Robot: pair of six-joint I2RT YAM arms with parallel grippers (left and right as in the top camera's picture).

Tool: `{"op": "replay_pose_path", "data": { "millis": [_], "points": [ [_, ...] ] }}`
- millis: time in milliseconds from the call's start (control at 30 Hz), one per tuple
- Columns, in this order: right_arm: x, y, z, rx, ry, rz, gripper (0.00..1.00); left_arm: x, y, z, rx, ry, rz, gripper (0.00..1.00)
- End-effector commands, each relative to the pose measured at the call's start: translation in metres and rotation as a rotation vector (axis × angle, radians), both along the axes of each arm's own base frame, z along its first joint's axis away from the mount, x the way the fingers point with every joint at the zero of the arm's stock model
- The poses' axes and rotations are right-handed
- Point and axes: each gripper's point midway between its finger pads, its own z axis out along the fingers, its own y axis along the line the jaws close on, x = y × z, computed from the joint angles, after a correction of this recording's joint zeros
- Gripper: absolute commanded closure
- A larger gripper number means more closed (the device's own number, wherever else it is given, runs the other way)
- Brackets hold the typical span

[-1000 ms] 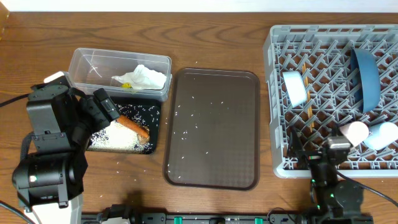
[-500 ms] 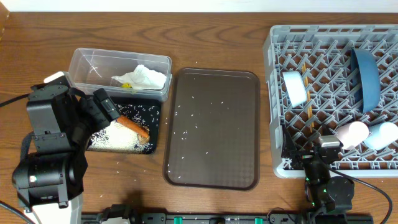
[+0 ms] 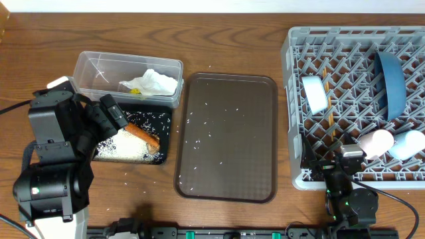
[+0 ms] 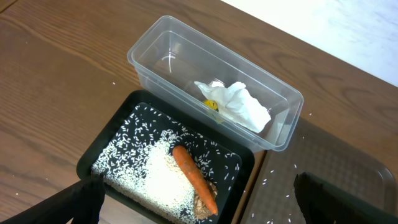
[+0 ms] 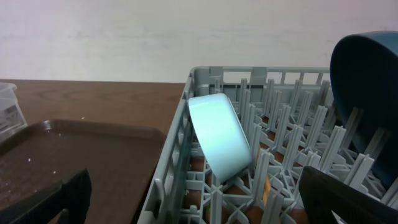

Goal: Sort waste into correct bins and load items into the dishwasher rack

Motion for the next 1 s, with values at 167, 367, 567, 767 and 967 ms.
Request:
{"op": "replay_pose_path", "data": {
  "millis": [167,367,567,767,967],
  "points": [
    [-0.001,0.004,0.000,0.014,0.002,0.018,0.01,-0.003,-0.001,0.002,0.006,-0.002,-0.008,0.02],
    [-0.001,0.004,0.000,0.014,0.002,0.018,0.01,-0.011,-0.008,0.016,0.094,-0.122,-0.067,0.02],
    [-0.001,0.004,0.000,0.014,0.002,0.018,0.01,-0.004,-0.030,0.015,0.260,-0.336,-0.242,0.02],
    [-0.001,0.004,0.000,0.014,0.002,0.018,0.01,-0.017,-0.042,-0.018,0.254,-0.504,-0.285,0.02],
    [-0.001,0.004,0.000,0.014,0.002,0.018,0.01,-0.031,-0.048,-0.055,0.243,-0.593,-0.305,0.02]
  ]
}}
